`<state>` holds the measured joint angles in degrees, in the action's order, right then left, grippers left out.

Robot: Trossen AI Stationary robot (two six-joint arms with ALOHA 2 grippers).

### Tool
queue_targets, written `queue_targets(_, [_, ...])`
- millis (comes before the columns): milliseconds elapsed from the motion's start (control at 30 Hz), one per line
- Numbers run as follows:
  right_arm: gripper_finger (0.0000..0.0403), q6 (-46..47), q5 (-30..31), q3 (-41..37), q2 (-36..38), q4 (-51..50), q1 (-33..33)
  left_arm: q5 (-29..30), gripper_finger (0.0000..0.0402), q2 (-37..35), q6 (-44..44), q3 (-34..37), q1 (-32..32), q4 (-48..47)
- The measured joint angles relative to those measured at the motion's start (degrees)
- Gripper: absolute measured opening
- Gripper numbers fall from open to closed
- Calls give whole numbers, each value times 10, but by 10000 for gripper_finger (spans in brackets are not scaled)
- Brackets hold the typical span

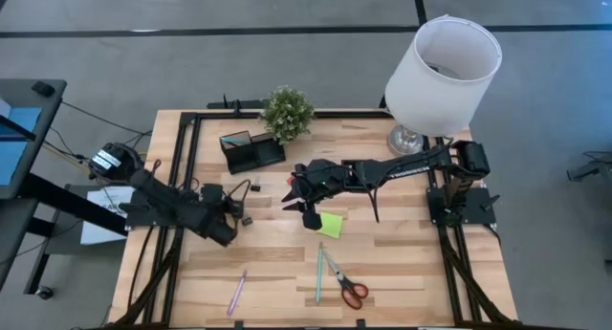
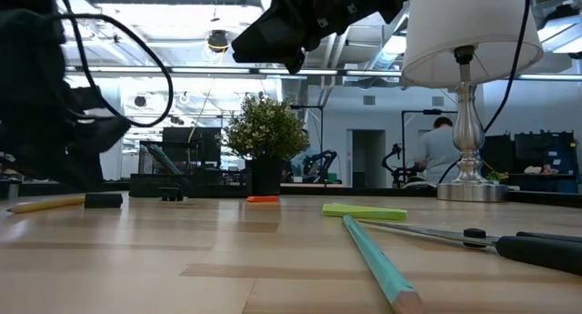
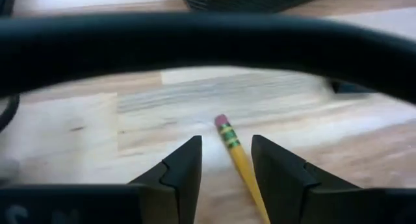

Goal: Pick and place office supplies into organizer
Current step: Put the yellow pencil into the black organizer

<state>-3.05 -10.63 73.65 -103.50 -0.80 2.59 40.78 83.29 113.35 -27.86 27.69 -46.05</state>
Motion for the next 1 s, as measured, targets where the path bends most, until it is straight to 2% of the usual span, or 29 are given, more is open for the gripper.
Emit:
queue_targets(233, [102,0,0,0,0,0,-1,-38,131,0,-153,0,-68,99])
queue_targets(400, [102,0,0,0,0,-1,0,-49,131,-1,-132,-2,-96,89])
queue_targets(533, [102,1,0,0,0,-7,0,-61,130,-1,-154,-2,-99,86])
queue_targets(867, [102,1,0,0,0,-23,0,-62,106,-1,-351,-1,-100,91])
queue_targets(1000, [102,1,0,0,0,-22,0,-64,85,-1,-392,-1,-100,99])
